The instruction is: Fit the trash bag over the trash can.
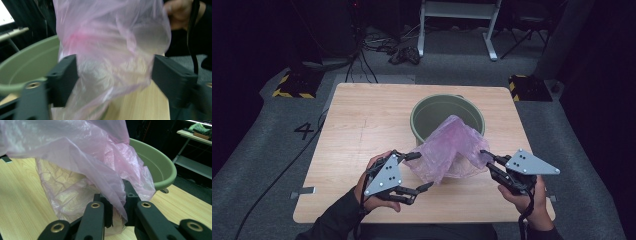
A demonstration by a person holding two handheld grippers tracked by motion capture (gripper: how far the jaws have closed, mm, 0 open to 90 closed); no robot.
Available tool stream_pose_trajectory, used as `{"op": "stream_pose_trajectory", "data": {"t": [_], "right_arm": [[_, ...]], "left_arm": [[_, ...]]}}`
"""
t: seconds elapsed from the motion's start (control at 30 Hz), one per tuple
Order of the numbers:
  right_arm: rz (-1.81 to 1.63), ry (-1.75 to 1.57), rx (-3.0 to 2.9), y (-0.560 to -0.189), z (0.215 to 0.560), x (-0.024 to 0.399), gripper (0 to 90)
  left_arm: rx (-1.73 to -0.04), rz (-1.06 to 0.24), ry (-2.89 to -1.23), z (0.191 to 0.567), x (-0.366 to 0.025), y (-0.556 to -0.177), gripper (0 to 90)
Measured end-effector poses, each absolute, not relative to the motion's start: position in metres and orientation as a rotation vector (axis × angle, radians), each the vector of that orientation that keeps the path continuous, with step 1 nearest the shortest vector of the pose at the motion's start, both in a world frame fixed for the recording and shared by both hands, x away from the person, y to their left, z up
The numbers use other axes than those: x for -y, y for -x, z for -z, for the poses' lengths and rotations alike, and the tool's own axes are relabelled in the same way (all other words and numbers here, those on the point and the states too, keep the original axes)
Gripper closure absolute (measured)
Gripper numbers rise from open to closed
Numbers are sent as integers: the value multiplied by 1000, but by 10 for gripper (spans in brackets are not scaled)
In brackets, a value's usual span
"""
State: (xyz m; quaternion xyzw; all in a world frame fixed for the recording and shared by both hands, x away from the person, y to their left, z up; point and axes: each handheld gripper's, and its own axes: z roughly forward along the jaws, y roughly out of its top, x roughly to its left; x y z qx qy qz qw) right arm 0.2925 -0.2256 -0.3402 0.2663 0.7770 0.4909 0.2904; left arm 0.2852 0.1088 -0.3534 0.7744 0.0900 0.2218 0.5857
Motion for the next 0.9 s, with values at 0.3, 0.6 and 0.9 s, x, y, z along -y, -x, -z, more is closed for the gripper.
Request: {"op": "stream_pose_trajectory", "data": {"t": [0.3,0.6,0.9], "right_arm": [[-1327,-733,-2066,-296,342,234,824],[-1324,-818,-2074,-315,345,249,822],[-1278,-934,-2095,-342,355,265,820]], "left_arm": [[-214,-640,-1832,350,-110,-311,847],[-404,-586,-1791,346,-151,-353,895],[-512,-504,-1797,360,-167,-391,895]]}}
